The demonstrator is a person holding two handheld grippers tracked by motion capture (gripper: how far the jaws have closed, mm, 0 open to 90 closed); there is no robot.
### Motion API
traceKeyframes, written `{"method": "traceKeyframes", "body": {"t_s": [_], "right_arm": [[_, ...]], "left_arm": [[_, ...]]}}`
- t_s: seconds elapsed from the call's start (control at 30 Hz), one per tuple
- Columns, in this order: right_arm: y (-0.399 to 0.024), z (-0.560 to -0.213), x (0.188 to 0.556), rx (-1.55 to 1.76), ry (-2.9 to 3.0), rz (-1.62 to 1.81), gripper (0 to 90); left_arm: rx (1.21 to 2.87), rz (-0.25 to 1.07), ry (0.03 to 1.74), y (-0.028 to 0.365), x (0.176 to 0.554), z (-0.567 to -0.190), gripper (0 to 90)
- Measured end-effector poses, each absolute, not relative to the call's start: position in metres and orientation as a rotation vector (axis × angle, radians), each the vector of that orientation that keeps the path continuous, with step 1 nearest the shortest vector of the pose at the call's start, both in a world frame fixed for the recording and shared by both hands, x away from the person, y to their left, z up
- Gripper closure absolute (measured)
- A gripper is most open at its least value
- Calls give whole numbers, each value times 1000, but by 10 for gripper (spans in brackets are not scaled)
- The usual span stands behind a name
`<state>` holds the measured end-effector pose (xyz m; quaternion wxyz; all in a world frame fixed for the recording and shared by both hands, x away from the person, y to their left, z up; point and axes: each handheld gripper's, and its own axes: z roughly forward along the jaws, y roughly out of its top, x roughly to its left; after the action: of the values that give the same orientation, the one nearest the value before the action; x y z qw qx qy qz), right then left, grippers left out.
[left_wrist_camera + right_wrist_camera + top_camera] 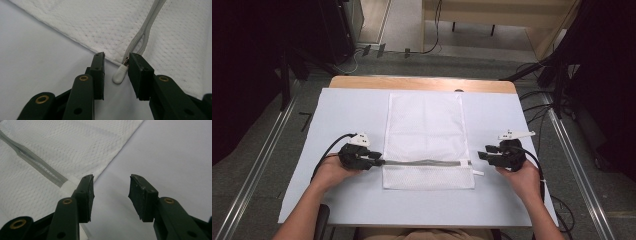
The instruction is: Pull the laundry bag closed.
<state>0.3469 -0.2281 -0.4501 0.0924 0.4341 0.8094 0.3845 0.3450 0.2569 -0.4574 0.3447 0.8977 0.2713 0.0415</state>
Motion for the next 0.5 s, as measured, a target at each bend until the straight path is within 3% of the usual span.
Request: {"method": "traceKeyframes", "body": {"t_s": [0.23,0.4,0.5], "right_arm": [[-231,-449,345,1294,2392,1149,567],[-232,-449,345,1300,2387,1154,572],[-231,-449,346,1289,2392,1155,574]], "left_arm": [[2331,109,684,256,342,-459,677],[2334,132,710,256,343,-459,798],[2334,113,720,257,344,-458,818]]}}
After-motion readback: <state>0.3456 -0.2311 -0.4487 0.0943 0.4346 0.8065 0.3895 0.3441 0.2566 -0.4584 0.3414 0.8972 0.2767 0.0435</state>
